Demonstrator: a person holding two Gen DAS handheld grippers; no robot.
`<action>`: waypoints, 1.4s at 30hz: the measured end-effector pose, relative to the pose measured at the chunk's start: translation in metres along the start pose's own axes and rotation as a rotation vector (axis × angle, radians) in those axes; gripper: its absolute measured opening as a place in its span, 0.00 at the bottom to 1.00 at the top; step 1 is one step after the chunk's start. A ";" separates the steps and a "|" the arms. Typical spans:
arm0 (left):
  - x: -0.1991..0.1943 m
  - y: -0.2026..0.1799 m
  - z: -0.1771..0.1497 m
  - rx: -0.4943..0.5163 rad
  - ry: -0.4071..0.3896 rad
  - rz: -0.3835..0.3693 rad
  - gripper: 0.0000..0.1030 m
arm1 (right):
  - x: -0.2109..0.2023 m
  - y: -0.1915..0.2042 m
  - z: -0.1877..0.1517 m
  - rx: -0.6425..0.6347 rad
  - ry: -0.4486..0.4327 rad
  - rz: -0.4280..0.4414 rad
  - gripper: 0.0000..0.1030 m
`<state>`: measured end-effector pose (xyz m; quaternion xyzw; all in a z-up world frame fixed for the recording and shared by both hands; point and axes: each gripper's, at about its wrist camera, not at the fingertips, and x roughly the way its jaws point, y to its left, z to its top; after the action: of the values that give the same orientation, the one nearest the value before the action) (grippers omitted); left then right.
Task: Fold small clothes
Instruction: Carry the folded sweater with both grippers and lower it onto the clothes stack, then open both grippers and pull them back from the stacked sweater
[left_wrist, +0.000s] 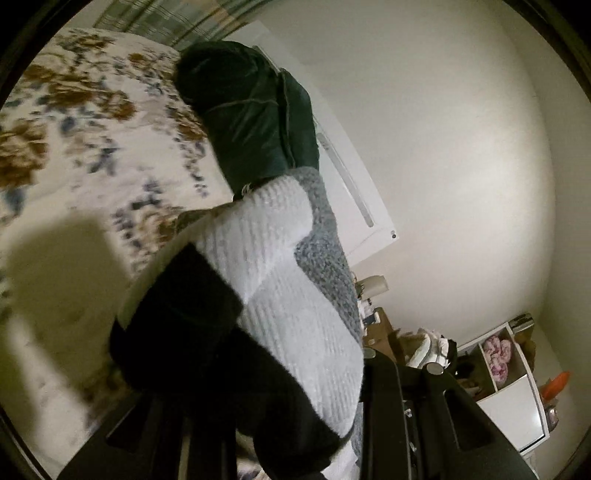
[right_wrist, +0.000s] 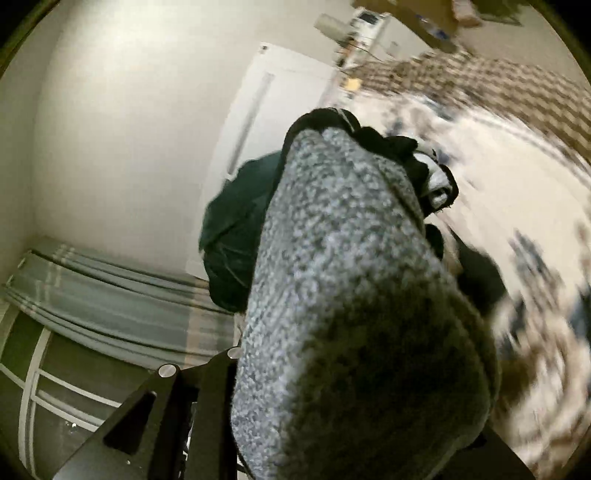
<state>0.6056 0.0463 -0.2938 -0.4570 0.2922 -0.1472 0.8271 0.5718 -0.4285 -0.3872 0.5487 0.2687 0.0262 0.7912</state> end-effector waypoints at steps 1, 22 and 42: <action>0.018 0.001 0.003 -0.001 0.002 -0.002 0.22 | 0.022 -0.001 0.018 -0.012 -0.001 0.005 0.20; 0.086 0.058 -0.039 0.212 0.194 0.402 0.69 | 0.082 -0.096 0.057 -0.106 0.062 -0.378 0.87; -0.050 -0.110 -0.090 0.755 0.248 0.661 0.89 | -0.080 0.149 -0.076 -0.746 -0.010 -0.850 1.00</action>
<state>0.5133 -0.0479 -0.2206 0.0107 0.4434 -0.0264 0.8959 0.5068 -0.3317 -0.2431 0.0758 0.4348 -0.2039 0.8738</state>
